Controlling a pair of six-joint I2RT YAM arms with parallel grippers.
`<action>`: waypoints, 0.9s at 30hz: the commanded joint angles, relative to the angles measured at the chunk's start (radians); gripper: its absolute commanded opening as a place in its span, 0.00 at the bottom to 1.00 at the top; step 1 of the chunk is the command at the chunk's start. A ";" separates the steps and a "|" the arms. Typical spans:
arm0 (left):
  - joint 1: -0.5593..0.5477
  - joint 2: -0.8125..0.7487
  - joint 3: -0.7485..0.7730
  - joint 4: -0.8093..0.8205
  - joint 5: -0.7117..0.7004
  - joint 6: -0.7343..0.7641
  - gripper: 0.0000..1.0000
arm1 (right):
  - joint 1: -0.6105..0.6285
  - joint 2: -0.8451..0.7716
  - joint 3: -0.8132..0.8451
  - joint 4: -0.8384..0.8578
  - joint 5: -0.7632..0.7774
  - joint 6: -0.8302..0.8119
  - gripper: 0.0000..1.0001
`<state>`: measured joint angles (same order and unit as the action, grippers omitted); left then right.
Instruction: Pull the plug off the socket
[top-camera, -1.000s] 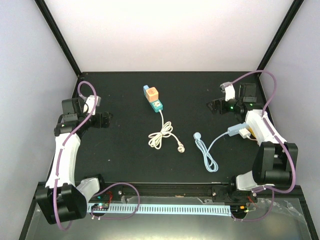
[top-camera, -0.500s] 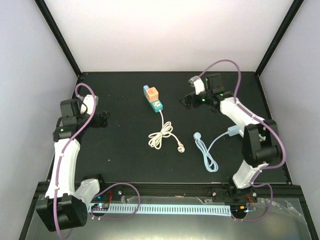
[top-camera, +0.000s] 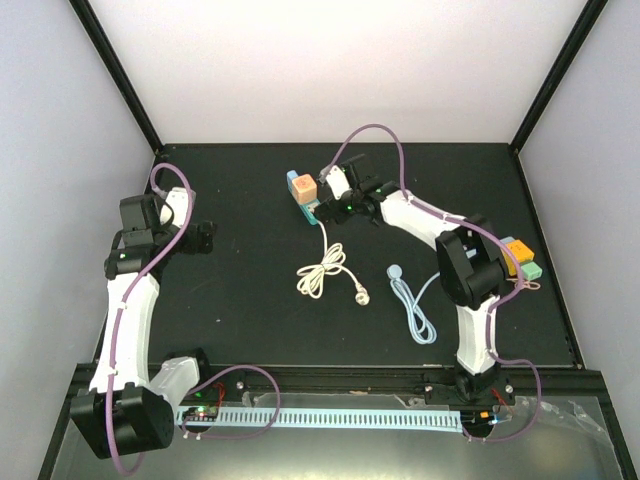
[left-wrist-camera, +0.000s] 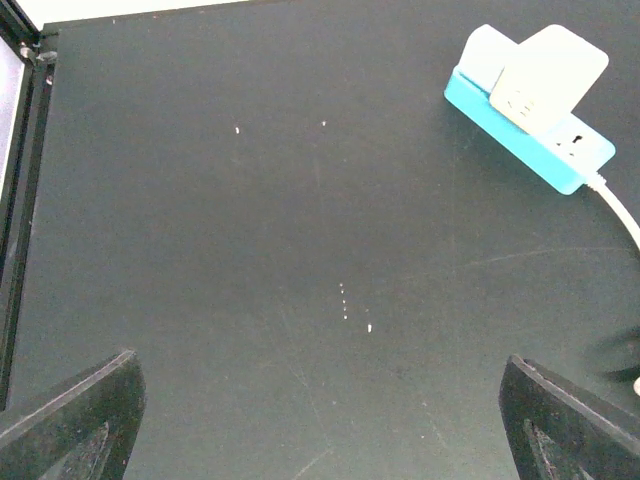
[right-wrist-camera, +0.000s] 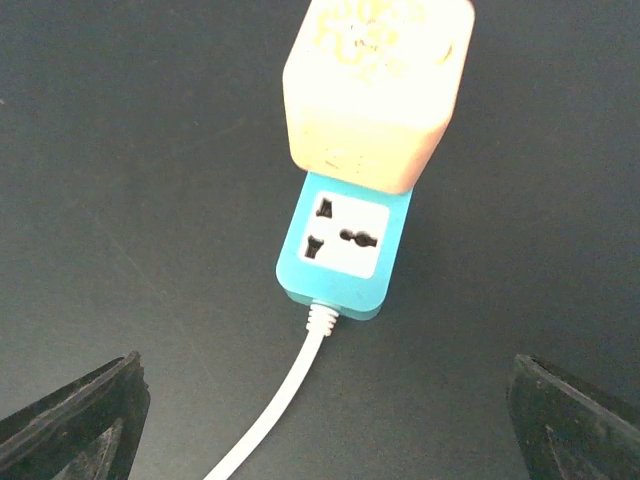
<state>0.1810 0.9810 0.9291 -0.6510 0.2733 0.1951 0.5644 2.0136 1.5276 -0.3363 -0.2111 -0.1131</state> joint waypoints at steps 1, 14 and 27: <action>-0.006 0.010 0.051 -0.013 -0.017 0.017 0.99 | 0.014 0.043 0.031 0.043 0.110 0.020 1.00; -0.005 0.022 0.052 -0.014 -0.014 0.017 0.99 | 0.054 0.188 0.135 0.090 0.193 0.047 0.94; -0.005 0.034 0.041 -0.010 -0.023 0.007 0.99 | 0.086 0.258 0.168 0.115 0.208 0.078 0.82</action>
<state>0.1810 1.0065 0.9295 -0.6571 0.2661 0.2058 0.6449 2.2436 1.6737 -0.2615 -0.0311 -0.0639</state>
